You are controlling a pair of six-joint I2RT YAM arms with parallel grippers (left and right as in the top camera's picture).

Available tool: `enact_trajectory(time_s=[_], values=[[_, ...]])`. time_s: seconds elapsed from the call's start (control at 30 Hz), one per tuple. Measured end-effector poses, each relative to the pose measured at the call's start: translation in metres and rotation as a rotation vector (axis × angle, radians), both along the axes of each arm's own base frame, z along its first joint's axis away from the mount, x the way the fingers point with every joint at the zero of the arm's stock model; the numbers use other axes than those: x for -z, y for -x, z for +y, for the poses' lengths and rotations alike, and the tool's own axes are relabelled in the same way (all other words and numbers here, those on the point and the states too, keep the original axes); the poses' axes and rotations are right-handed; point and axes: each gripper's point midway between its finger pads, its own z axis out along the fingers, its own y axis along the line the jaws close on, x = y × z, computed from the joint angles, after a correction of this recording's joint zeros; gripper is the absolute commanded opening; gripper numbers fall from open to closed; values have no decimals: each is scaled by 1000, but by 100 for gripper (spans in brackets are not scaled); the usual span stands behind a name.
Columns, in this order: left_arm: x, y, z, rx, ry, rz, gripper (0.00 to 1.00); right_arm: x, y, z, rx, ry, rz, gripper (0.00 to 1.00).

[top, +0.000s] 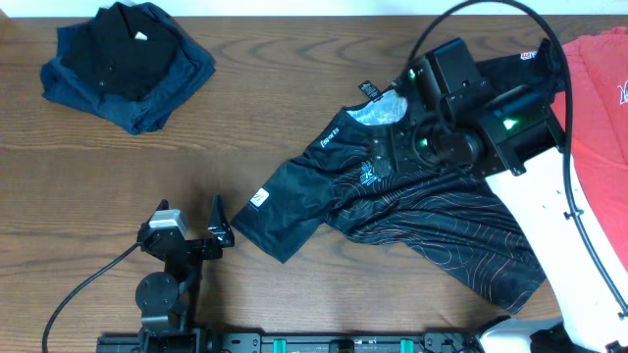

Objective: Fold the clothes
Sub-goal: 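Pull the black jersey left onto the table center with the right gripper, then reach the left gripper to the jersey's left sleeve and grasp it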

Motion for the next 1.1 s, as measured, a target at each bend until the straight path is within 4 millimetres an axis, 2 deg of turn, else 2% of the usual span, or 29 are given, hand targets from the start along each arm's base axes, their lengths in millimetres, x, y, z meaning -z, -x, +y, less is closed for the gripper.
enact_trajectory(time_s=[0.17, 0.33, 0.47, 0.6, 0.73, 0.9, 1.1], values=[[0, 0, -1, 5, 21, 0, 98, 11, 5, -11, 69, 48, 38, 99], [-6, 0, -19, 91, 196, -21, 98, 22, 12, -21, 107, 89, 58, 99], [-7, 4, -39, 205, 300, -1, 98, 20, 26, -35, 137, 106, 36, 99], [-10, 8, -52, 274, 343, 21, 98, 14, 44, -49, 151, 99, -2, 99], [-27, 12, -56, 290, 363, 56, 98, 22, 57, -57, 161, 101, -9, 99], [-63, 20, -51, 233, 343, 234, 98, 47, 61, -60, 193, 118, 28, 99], [-70, 28, -50, 184, 335, 627, 98, 62, 58, -59, 236, 113, 39, 99]])
